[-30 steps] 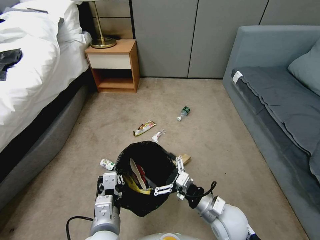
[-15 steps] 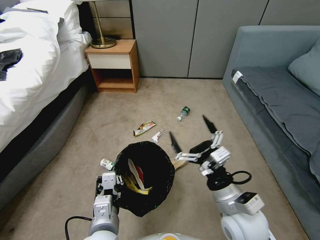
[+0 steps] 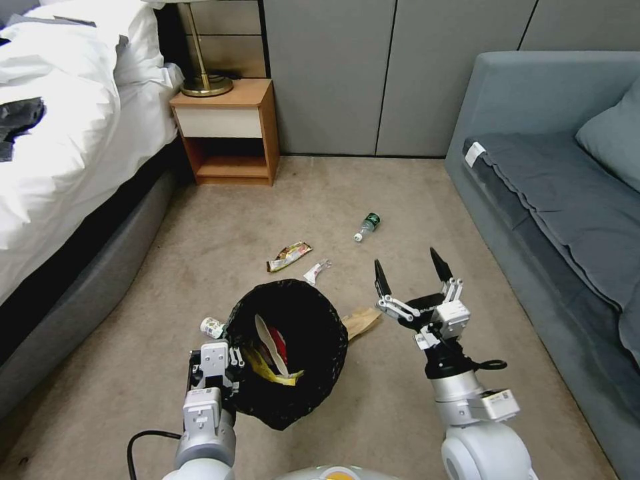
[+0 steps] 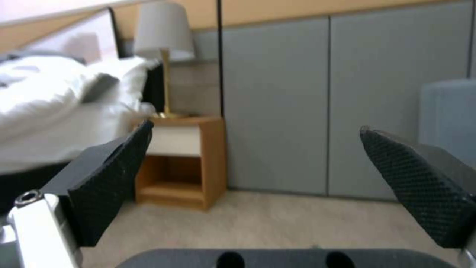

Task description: Pick up the trash bin, then pick up the garbage from the floor and place it into the trash bin.

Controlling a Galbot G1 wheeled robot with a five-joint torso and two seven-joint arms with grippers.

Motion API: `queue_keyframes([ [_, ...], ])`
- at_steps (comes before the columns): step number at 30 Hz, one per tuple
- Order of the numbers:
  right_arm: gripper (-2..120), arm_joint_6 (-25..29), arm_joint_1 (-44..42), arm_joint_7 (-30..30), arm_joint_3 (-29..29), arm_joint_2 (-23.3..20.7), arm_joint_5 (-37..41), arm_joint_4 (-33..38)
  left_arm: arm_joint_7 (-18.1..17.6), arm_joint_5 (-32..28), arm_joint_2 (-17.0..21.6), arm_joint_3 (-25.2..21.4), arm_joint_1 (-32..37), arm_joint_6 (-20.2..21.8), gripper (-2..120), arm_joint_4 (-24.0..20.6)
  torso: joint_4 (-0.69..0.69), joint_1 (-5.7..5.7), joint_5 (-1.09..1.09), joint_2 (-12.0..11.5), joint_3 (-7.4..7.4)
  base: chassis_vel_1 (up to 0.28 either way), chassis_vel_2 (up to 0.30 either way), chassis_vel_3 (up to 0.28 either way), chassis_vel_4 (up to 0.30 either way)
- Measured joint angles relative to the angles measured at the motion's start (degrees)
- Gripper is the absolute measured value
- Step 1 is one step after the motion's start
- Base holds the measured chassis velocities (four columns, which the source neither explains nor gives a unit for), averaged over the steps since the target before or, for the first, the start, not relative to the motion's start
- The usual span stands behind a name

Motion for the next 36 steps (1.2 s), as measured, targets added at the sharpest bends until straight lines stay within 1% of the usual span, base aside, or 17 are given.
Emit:
queue_keyframes([
  [3,100,-0.3,0.4,0.8,-0.1,0.2,-0.3,-2.1,0.0,0.0,0.0,0.0,0.0,0.0,2,-0.1,0.00,0.00,0.00,0.0,0.00,0.000,0.000,0.000,0.000],
  [6,100,-0.5,0.9,0.8,-0.2,0.2,-0.4,-2.8,0.0,-0.1,0.0,0.0,0.0,0.0,2,-0.1,0.00,0.00,0.00,0.0,0.00,0.000,0.000,0.000,0.000],
  [13,100,-0.7,1.8,0.6,-0.2,0.1,-0.7,-3.0,0.4,-1.2,0.0,-0.2,-0.1,-0.6,2,-0.3,0.00,0.00,0.00,0.0,0.00,0.000,0.000,0.000,0.000],
  [27,100,-0.7,1.9,0.1,-0.2,0.2,-0.7,-3.1,0.7,-1.3,0.0,-0.2,-0.5,-1.9,2,-0.2,0.00,0.00,-0.01,0.0,0.00,0.000,0.000,0.000,0.000],
  [36,100,-1.9,2.9,-0.1,-0.3,-0.9,-0.7,-5.8,0.6,-1.3,0.0,-0.4,-0.4,-2.0,2,-0.5,0.00,0.00,0.00,0.0,0.00,0.000,0.000,0.000,0.000],
])
